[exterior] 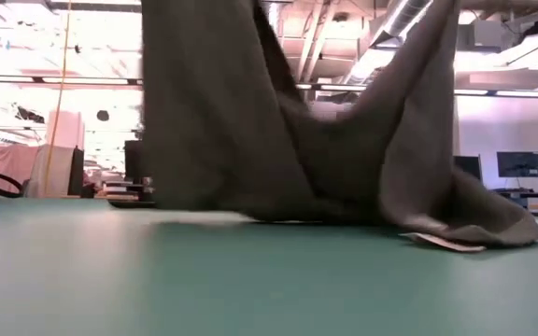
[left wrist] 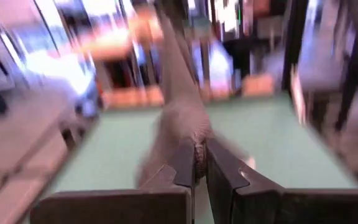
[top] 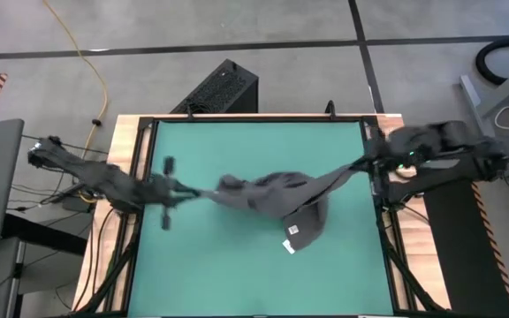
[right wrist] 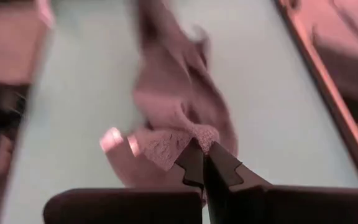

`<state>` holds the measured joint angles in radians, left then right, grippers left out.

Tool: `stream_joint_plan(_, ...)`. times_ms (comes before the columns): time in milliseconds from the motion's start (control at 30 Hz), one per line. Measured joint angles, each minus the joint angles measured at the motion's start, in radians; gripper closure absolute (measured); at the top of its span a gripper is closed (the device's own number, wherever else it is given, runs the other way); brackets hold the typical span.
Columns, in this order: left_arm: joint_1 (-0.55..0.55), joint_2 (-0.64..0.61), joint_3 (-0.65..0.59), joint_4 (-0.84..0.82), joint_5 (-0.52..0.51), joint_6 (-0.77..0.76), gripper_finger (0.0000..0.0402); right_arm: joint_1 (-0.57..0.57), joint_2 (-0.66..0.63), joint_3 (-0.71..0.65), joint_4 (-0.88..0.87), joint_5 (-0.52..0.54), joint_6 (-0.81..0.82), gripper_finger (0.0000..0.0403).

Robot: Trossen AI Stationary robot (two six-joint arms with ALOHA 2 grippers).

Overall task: Roll towel into tight, uniform cylinder
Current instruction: Fold the gray towel

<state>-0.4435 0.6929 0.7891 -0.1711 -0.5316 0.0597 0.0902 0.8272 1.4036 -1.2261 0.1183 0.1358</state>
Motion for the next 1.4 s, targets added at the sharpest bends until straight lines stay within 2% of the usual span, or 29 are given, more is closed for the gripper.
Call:
stream_joint_plan(100, -0.009, -0.121, 0.0, 0.158, 0.021, 0.109, 0.0401, 0.0, 0.0, 0.108, 0.06, -0.11, -0.064, 0.0387)
stream_joint_plan(267, -0.024, -0.171, 0.001, 0.306, 0.158, 0.227, 0.0401, 0.03, -0.011, 0.193, 0.198, -0.498, -0.08, 0.0387)
stream_joint_plan(300, -0.026, -0.167, 0.001, 0.327, 0.176, 0.241, 0.0401, 0.041, -0.018, 0.199, 0.211, -0.546, -0.077, 0.0387)
stream_joint_plan(467, -0.035, -0.113, 0.061, 0.383, 0.285, 0.349, 0.0401, 0.095, -0.048, 0.199, 0.232, -0.566, -0.09, 0.0387)
stream_joint_plan(567, -0.041, -0.074, 0.166, 0.31, 0.287, 0.43, 0.0401, 0.104, -0.056, 0.198, 0.232, -0.557, -0.116, 0.0387)
stream_joint_plan(733, -0.041, -0.001, 0.364, 0.121, 0.184, 0.491, 0.0401, 0.105, -0.063, 0.199, 0.221, -0.464, -0.151, 0.0387)
stream_joint_plan(867, -0.041, 0.059, 0.459, -0.03, 0.034, 0.499, 0.0401, 0.105, -0.047, 0.19, 0.152, -0.289, -0.194, 0.0387)
stream_joint_plan(967, -0.041, 0.082, 0.469, -0.118, -0.191, 0.495, 0.0401, 0.105, -0.025, 0.172, 0.049, -0.074, -0.197, 0.0387)
stream_joint_plan(1100, -0.017, 0.107, 0.47, -0.31, -0.557, 0.409, 0.0401, 0.104, 0.008, 0.109, -0.034, 0.293, -0.201, 0.0387)
stream_joint_plan(1167, 0.016, 0.12, 0.47, -0.435, -0.656, 0.31, 0.0401, 0.095, 0.017, 0.053, -0.059, 0.414, -0.238, 0.0387)
stream_joint_plan(1233, 0.06, 0.127, 0.47, -0.567, -0.676, 0.183, 0.0401, 0.065, 0.025, -0.016, -0.059, 0.503, -0.306, 0.0387)
stream_joint_plan(1333, 0.137, 0.136, 0.47, -0.751, -0.65, -0.013, 0.0401, -0.009, 0.04, -0.131, -0.021, 0.605, -0.417, 0.0387)
stream_joint_plan(1400, 0.189, 0.144, 0.47, -0.853, -0.639, -0.112, 0.0401, -0.074, 0.051, -0.197, 0.022, 0.627, -0.483, 0.0387)
